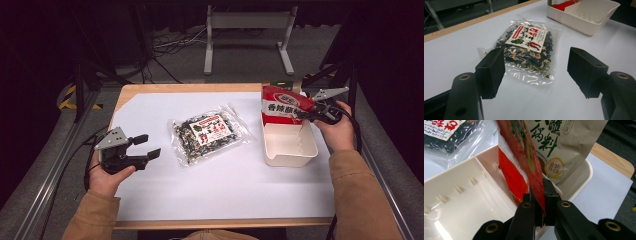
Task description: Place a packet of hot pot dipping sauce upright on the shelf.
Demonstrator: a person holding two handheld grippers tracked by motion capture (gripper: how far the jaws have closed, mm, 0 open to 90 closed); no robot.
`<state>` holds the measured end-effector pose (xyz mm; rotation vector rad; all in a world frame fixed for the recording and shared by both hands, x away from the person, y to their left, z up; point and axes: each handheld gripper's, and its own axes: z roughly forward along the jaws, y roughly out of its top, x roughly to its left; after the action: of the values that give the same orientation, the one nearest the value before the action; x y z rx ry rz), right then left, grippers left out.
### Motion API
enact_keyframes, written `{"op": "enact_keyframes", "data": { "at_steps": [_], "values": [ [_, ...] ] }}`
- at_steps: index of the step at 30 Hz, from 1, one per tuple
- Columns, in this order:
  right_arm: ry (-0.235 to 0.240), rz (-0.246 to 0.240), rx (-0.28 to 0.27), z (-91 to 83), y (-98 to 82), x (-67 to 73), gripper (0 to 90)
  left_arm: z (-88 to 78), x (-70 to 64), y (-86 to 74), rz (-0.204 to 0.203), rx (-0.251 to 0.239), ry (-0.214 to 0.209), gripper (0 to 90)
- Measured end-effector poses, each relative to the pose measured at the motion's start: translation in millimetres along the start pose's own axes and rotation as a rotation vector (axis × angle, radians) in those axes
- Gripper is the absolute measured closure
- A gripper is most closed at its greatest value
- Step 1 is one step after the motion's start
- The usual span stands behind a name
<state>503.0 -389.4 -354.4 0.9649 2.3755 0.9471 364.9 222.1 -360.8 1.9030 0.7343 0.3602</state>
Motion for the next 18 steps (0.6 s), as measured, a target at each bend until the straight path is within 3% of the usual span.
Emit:
{"op": "enact_keyframes", "data": {
  "at_steps": [6, 12, 13, 14, 18],
  "values": [
    [-0.007, 0.013, 0.005, -0.2, -2.2, 1.1, 75.0, 6.4, 2.6, -1.3, -0.003, 0.014, 0.002, 31.0],
    [-0.020, 0.052, -0.037, -5.2, -1.9, 4.8, 49.0, 9.4, 4.9, -2.7, -0.028, 0.017, 0.002, 29.6],
    [-0.020, 0.052, -0.037, -5.2, -1.9, 4.8, 49.0, 9.8, 5.2, -2.8, -0.033, 0.017, 0.006, 29.6],
    [-0.045, 0.066, -0.044, -9.5, -1.4, 6.7, 40.7, 10.1, 6.3, -2.4, -0.027, 0.016, 0.008, 29.4],
    [-0.061, 0.094, -0.071, -17.8, -3.3, 10.0, 34.6, 12.4, 7.3, -1.3, -0.024, 0.019, 0.018, 28.9]
  ]
}}
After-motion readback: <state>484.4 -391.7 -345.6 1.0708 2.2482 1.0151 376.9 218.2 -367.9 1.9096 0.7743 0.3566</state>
